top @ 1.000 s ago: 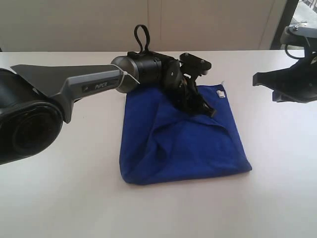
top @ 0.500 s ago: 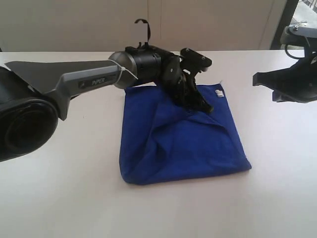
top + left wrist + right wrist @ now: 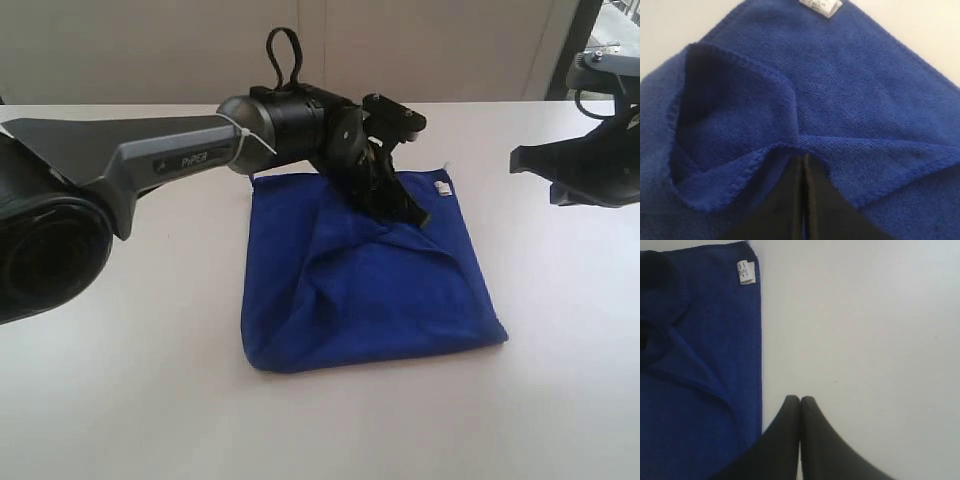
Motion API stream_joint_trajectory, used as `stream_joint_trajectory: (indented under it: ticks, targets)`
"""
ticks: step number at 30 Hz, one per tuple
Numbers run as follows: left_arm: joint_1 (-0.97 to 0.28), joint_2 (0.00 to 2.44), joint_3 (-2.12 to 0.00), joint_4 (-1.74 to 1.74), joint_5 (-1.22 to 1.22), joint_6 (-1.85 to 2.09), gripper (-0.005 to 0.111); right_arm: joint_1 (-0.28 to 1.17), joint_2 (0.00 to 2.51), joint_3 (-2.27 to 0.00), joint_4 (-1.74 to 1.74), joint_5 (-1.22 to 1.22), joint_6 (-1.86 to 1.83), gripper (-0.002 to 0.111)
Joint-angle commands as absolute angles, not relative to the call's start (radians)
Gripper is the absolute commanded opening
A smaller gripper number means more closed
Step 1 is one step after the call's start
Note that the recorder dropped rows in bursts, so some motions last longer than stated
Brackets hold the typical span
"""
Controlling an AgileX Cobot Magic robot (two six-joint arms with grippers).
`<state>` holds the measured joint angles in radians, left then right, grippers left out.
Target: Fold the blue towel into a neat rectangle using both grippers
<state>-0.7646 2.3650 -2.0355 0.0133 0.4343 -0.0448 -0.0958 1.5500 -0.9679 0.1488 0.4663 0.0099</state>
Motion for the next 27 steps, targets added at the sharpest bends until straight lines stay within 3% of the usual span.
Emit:
stream_joint_trajectory:
  ticks: [1, 4, 11, 14, 21, 27]
  targets:
    - [-0.769, 2.371, -2.038, -0.022, 0.437, -0.056, 0.000, -0.101, 1.548, -0.964, 0.150, 0.448, 0.007, 0.000]
    - [-0.769, 2.379, -2.038, -0.041, 0.435, -0.056, 0.000, -0.101, 1.548, -0.964, 0.152, 0.448, 0.007, 0.000]
    - [-0.769, 2.397, -2.038, -0.077, 0.433, -0.056, 0.029, -0.101, 1.548, -0.964, 0.154, 0.448, 0.007, 0.000]
    - [-0.769, 2.397, -2.038, -0.077, 0.430, -0.056, 0.035, -0.101, 1.548, -0.964, 0.157, 0.448, 0.000, 0.000]
    - [-0.769, 2.398, -2.038, -0.068, 0.419, -0.052, 0.034, -0.101, 1.548, -0.964, 0.157, 0.448, 0.000, 0.000]
    - [-0.769, 2.404, -2.038, -0.054, 0.419, -0.052, 0.015, -0.101, 1.548, -0.964, 0.157, 0.448, 0.000, 0.000]
